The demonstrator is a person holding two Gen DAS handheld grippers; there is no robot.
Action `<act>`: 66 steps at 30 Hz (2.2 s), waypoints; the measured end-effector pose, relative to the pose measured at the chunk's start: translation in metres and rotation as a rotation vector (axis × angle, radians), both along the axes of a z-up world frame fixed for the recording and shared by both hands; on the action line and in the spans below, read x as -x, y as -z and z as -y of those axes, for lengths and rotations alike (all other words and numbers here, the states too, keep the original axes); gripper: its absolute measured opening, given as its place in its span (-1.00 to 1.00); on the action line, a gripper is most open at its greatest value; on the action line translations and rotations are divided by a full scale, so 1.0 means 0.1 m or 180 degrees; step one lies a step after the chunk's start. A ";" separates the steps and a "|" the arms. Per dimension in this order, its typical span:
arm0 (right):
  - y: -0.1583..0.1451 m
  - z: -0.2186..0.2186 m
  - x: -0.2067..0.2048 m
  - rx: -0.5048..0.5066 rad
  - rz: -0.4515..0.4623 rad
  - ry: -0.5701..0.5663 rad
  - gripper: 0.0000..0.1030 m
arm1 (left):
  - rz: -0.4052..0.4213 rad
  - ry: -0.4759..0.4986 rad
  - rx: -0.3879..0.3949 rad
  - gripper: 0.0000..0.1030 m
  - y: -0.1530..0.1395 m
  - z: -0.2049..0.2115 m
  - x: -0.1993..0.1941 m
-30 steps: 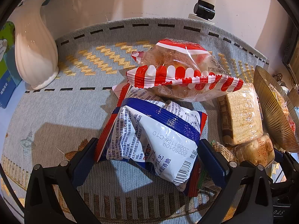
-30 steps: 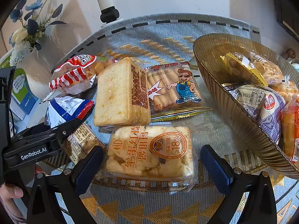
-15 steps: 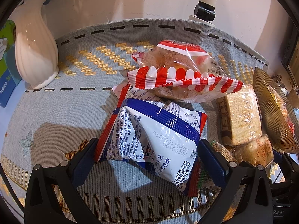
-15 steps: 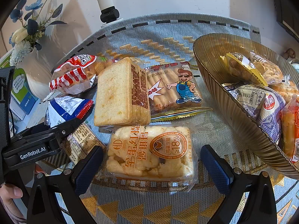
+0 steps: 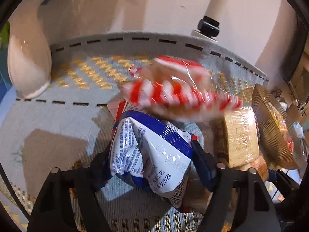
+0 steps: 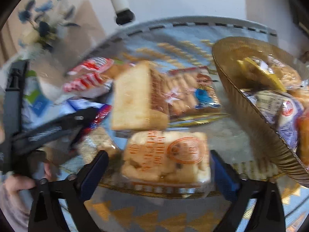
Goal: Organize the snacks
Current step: 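Grasp the blue-and-white bag with the left tool while the right tool grasps the cream pastry pack, then carry both snacks over the amber glass bowl and release them inside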
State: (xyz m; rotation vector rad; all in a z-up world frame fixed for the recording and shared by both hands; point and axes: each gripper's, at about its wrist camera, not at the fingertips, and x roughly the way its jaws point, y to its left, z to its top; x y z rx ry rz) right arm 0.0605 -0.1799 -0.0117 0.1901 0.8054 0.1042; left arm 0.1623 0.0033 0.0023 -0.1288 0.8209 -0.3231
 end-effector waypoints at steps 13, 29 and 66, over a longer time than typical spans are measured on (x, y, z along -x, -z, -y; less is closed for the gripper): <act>0.00 0.12 0.07 -0.0657 0.0182 -0.0360 0.51 | 0.0086 -0.0239 0.0294 0.28 -0.02 -0.19 0.12; -0.06 0.06 0.14 -0.0637 0.0315 -0.0502 0.51 | 0.0033 -0.0587 0.0352 0.28 -0.04 -0.50 0.24; -1.55 1.24 0.35 -0.0630 0.0950 -0.0090 0.51 | 0.0420 0.0217 0.0577 0.29 -1.24 1.08 0.79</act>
